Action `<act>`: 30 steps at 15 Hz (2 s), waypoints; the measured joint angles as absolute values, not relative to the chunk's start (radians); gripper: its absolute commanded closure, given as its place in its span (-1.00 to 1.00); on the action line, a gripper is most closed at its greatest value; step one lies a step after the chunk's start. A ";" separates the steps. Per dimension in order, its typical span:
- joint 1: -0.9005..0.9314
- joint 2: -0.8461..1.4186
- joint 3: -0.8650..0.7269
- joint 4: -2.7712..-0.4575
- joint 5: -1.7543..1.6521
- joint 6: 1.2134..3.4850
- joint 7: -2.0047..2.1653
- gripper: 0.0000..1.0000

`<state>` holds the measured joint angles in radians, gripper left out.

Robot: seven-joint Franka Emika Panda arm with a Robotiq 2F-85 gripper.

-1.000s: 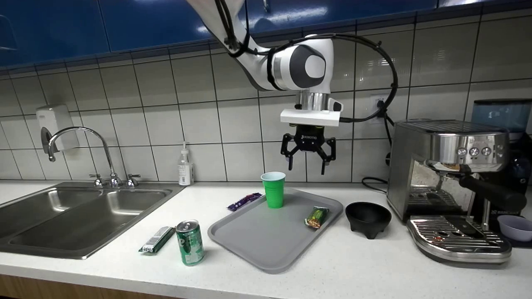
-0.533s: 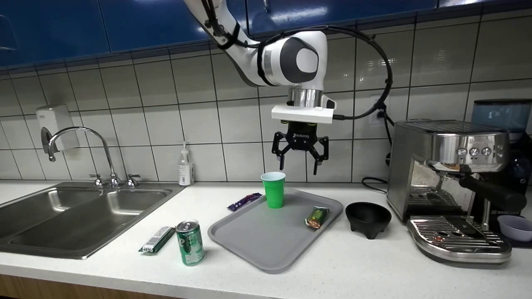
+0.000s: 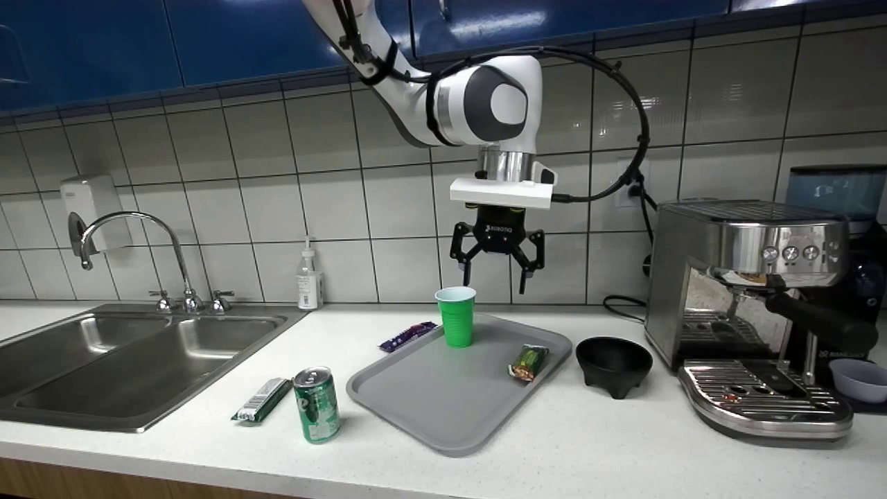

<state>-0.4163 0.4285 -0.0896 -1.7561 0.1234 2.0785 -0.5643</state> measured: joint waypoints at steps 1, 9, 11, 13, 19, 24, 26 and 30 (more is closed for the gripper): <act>-0.410 0.428 -0.089 -1.760 0.123 2.078 -0.569 -1.00; -0.325 0.396 -0.085 -1.865 0.116 2.078 -0.628 -1.00; -0.304 0.383 -0.082 -1.895 0.115 2.078 -0.648 -1.00; -0.286 0.363 -0.076 -1.929 0.115 2.078 -0.670 -1.00; -0.236 0.288 -0.062 -2.040 0.103 2.078 -0.746 -1.00; -0.188 0.245 -0.059 -2.120 0.081 2.078 -0.778 -1.00; -0.172 0.234 -0.056 -2.145 0.075 2.078 -0.789 -1.00; -0.142 0.205 -0.046 -2.201 0.052 2.078 -0.810 -1.00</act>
